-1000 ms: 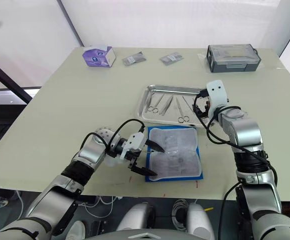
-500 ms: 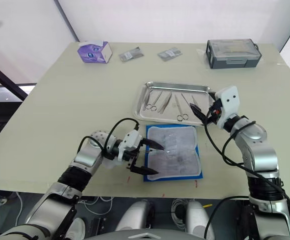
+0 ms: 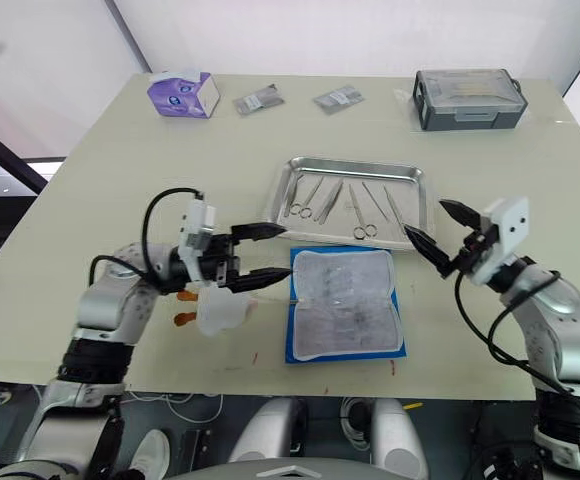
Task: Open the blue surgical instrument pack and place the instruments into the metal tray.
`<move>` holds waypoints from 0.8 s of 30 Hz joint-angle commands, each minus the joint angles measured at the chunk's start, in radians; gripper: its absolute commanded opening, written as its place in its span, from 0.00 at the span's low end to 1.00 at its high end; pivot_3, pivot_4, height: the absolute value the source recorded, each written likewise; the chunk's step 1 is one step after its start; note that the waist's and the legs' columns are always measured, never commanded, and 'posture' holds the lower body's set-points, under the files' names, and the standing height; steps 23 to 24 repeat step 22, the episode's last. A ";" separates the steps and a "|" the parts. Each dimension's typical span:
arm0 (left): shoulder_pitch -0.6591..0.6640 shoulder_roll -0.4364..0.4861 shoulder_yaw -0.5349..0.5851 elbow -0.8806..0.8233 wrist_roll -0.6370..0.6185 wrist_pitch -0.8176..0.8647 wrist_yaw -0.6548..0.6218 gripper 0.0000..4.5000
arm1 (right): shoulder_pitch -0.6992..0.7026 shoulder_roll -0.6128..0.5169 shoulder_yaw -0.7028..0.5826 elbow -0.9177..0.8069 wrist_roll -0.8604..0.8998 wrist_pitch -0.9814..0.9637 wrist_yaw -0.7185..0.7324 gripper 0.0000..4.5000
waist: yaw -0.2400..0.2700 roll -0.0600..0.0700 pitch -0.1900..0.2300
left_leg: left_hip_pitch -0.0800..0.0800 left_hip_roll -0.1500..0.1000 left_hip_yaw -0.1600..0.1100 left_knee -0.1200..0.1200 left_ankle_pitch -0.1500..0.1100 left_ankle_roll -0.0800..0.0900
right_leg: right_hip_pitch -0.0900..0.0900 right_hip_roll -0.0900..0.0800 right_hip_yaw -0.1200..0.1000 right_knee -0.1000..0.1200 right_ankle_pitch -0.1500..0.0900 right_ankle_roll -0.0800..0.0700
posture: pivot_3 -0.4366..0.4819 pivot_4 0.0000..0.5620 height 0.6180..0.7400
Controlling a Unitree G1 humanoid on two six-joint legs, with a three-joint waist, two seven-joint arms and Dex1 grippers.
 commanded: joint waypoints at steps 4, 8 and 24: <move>0.139 0.108 0.190 -0.040 -0.045 0.027 0.068 1.00 | 0.157 -0.058 -0.106 -0.029 0.064 -0.051 0.098 0.99 | 0.001 0.000 0.001 | 0.000 0.001 0.000 0.000 0.000 0.000 | 0.000 0.000 0.000 0.000 0.000 0.000 | 0.48 0.27 1.00; 0.261 0.155 0.271 -0.030 -0.033 0.017 0.083 1.00 | 0.251 -0.077 -0.150 -0.019 0.076 -0.078 0.153 0.99 | 0.001 0.000 0.001 | 0.001 0.001 0.002 0.000 0.000 0.000 | 0.000 -0.001 0.001 0.000 0.000 0.000 | 0.48 0.27 1.00; 0.530 0.180 0.394 -0.006 0.031 -0.079 0.167 1.00 | 0.507 -0.091 -0.273 0.070 0.076 -0.179 0.278 0.99 | 0.005 0.000 0.001 | 0.002 0.001 0.002 0.000 0.000 0.000 | 0.001 -0.003 0.003 0.001 0.000 0.000 | 0.48 0.27 1.00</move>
